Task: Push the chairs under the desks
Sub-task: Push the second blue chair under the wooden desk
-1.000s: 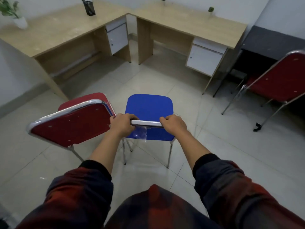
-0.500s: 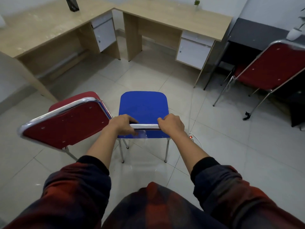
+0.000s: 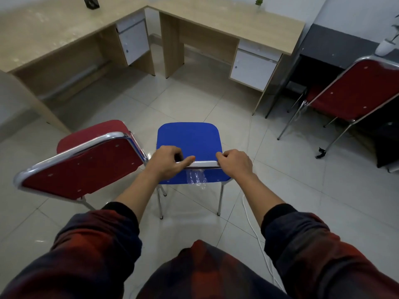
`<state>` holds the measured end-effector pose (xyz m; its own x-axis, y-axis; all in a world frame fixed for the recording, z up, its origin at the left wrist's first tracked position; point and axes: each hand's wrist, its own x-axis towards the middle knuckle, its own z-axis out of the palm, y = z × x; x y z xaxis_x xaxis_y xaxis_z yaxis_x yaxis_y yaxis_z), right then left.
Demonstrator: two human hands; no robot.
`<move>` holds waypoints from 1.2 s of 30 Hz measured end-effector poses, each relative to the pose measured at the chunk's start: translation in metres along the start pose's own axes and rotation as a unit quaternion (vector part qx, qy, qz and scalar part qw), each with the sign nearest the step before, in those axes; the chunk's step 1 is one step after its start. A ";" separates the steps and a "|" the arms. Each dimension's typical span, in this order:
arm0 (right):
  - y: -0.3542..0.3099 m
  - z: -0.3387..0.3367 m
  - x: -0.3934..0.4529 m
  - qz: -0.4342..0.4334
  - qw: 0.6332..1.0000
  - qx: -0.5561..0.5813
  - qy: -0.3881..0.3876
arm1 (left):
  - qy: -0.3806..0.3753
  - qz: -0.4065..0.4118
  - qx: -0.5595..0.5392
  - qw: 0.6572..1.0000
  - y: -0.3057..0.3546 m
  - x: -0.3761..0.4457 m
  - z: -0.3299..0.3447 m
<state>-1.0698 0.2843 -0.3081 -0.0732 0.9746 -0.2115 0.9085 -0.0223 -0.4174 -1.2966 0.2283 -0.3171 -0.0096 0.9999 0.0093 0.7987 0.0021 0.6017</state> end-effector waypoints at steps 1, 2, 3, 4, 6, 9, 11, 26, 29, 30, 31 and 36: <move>-0.003 0.002 0.001 0.000 1.000 0.002 -0.003 | 0.013 -0.005 0.018 1.000 0.000 0.003 -0.002; -0.005 0.003 0.002 0.003 1.000 0.004 -0.003 | 0.019 -0.017 0.040 0.999 0.000 0.007 -0.003; -0.007 0.004 0.002 0.005 1.000 0.006 0.002 | 0.020 -0.032 0.064 0.997 0.000 0.010 -0.004; -0.008 0.005 0.004 0.006 1.000 0.009 0.008 | 0.013 -0.053 0.092 0.994 0.001 0.014 -0.004; -0.007 0.007 0.005 0.007 1.000 0.018 0.022 | -0.009 -0.100 0.148 0.984 0.002 0.017 -0.003; -0.004 0.007 0.010 0.007 0.999 0.031 0.034 | -0.023 -0.145 0.181 0.972 0.008 0.020 0.001; -0.003 0.002 0.015 0.004 0.999 0.028 0.042 | -0.028 -0.154 0.174 0.972 0.017 0.022 0.005; 0.032 -0.037 0.055 0.061 0.997 -0.005 -0.048 | -0.033 -0.128 0.118 0.984 0.053 0.055 0.035; 0.028 -0.033 0.049 0.073 0.996 0.001 -0.050 | -0.038 -0.114 0.116 0.986 0.042 0.059 0.029; 0.026 -0.031 0.047 0.074 0.996 -0.004 -0.056 | -0.045 -0.113 0.116 0.986 0.038 0.060 0.026; 0.023 -0.030 0.046 0.073 0.995 -0.014 -0.063 | -0.051 -0.110 0.119 0.985 0.037 0.062 0.024; 0.016 -0.031 0.054 0.056 0.993 -0.088 -0.051 | -0.054 -0.110 0.151 0.981 0.043 0.084 0.024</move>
<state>-1.0466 0.3436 -0.2989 0.0000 0.9403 -0.3402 0.9703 -0.0823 -0.2275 -1.2482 0.3127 -0.3099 -0.1510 0.9703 -0.1890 0.9266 0.2056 0.3150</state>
